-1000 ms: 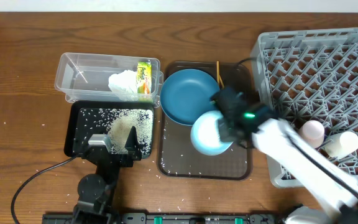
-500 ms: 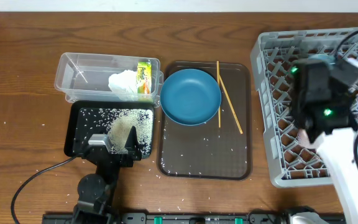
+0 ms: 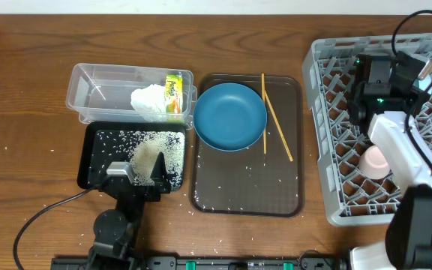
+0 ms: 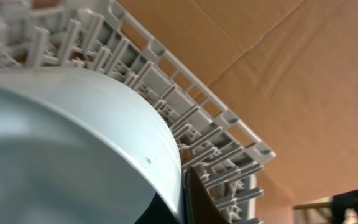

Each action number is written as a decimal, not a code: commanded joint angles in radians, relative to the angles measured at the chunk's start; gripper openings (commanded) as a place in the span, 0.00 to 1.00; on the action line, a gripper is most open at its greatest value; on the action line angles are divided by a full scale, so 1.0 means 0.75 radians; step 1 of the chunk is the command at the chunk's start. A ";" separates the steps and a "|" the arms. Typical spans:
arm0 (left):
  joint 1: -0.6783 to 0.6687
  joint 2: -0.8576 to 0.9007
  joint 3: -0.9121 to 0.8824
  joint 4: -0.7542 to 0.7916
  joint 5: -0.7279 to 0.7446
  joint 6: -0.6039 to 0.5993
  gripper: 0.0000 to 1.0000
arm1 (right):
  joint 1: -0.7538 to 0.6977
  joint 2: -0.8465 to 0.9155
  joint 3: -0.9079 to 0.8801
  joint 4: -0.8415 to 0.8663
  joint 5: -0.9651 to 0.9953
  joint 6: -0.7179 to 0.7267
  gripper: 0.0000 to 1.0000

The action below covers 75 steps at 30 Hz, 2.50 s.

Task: Sort waste into correct bins and load items into the dishwasher rack
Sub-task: 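Carry the bowl with the right gripper and set it in the rack, then reach the right gripper to the blue plate edge and grip it, then lift the blue plate and stand it upright in the rack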

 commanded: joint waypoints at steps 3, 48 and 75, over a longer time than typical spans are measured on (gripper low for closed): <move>-0.002 -0.011 -0.040 -0.026 -0.002 0.007 0.98 | -0.019 0.122 0.010 0.078 0.103 -0.247 0.01; -0.002 -0.011 -0.040 -0.026 -0.001 0.007 0.98 | 0.548 0.030 0.113 -0.472 -1.782 0.520 0.78; -0.002 -0.011 -0.040 -0.026 -0.001 0.007 0.98 | 0.462 -0.072 0.119 -0.418 -1.690 0.462 0.01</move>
